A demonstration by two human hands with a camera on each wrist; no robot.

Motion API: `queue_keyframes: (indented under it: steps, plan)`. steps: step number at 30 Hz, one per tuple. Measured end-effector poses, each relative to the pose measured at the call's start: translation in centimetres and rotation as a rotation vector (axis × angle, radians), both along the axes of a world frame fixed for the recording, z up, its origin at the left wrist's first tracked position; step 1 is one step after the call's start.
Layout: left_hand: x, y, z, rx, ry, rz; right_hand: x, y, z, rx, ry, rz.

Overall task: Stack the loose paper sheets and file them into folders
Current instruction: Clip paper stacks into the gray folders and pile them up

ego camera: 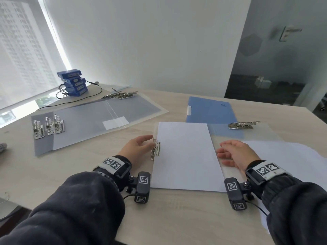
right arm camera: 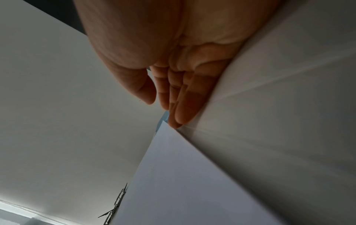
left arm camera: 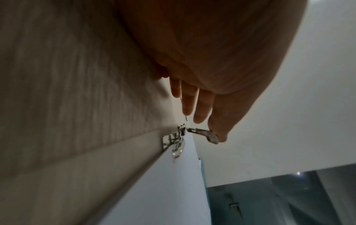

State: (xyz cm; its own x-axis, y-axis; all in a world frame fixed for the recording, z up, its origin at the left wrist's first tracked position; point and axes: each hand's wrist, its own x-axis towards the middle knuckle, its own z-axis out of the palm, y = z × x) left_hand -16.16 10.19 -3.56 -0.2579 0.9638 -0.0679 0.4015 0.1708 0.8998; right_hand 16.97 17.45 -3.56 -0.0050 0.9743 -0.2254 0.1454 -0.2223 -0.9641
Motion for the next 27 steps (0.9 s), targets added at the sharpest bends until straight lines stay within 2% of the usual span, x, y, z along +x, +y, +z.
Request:
queue_keyframes:
  steps: [7,13,22,27]
  plan:
    - [-0.6,0.7,-0.1,-0.209,0.481,-0.172,0.2,-0.1,0.0,0.006,-0.014,0.005]
    - [-0.9,1.3,-0.6,-0.216,0.564,-0.194,0.3,-0.1,0.0,0.011,-0.019,0.009]
    - [-0.3,0.5,-0.1,-0.234,0.508,-0.157,0.0,-0.5,0.4,0.013,-0.039,-0.005]
    - [0.9,-0.6,0.9,-0.083,0.120,0.042,-0.2,-1.4,1.6,-0.024,-0.094,0.077]
